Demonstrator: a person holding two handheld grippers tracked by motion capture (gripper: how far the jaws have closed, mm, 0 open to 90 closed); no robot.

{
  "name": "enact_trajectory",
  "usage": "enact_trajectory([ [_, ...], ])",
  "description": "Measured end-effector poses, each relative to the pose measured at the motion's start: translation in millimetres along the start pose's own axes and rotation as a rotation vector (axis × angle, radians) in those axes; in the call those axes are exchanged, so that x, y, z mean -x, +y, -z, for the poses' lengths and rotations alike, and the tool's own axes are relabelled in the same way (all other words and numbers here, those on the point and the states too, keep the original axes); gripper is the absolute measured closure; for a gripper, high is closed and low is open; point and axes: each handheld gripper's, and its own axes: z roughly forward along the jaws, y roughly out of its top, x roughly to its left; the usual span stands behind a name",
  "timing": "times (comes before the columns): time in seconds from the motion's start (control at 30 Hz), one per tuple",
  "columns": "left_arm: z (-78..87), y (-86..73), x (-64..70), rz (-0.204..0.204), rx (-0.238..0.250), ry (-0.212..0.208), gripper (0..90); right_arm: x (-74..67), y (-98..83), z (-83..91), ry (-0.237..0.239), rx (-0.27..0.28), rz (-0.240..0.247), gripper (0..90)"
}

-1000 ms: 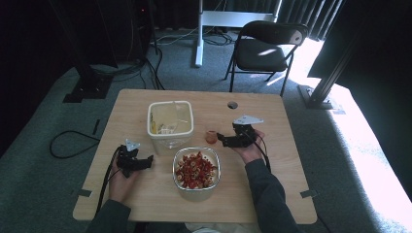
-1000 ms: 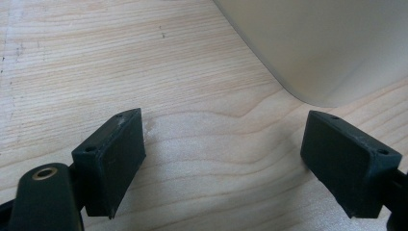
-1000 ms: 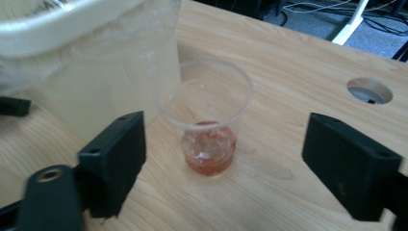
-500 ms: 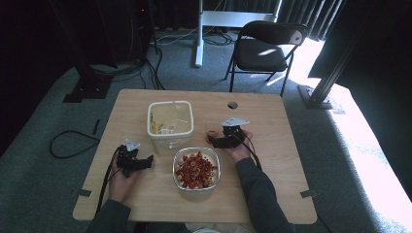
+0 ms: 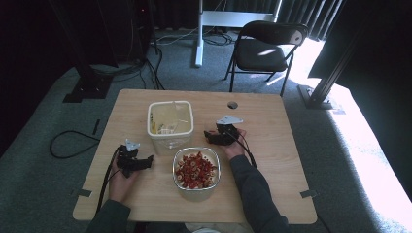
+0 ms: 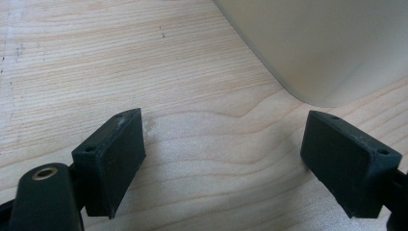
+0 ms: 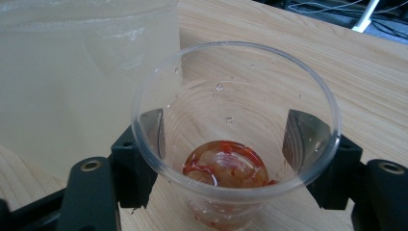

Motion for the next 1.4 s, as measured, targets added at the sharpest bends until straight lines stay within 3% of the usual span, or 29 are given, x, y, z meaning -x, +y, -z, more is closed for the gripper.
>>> enact_trajectory([
  [0.23,0.0,0.0,0.0,0.000,0.000,0.000,16.2,-1.2,-0.7,20.5,-0.012,0.012,0.005,32.3],
  [0.53,0.0,0.0,0.0,0.000,0.000,0.000,16.2,-1.9,0.9,69.7,-0.022,0.014,0.003,32.3],
  [0.83,0.0,0.0,0.0,0.001,0.001,-0.001,16.2,-11.2,2.6,114.2,-0.018,0.044,0.015,32.2],
  [1.07,-0.1,0.0,0.1,0.002,0.002,0.000,16.2,-19.0,6.9,136.2,0.003,0.057,-0.011,32.2],
  [1.4,0.1,0.1,0.1,0.002,-0.001,-0.001,16.2,-37.0,29.7,157.5,0.049,0.091,-0.031,32.4],
])
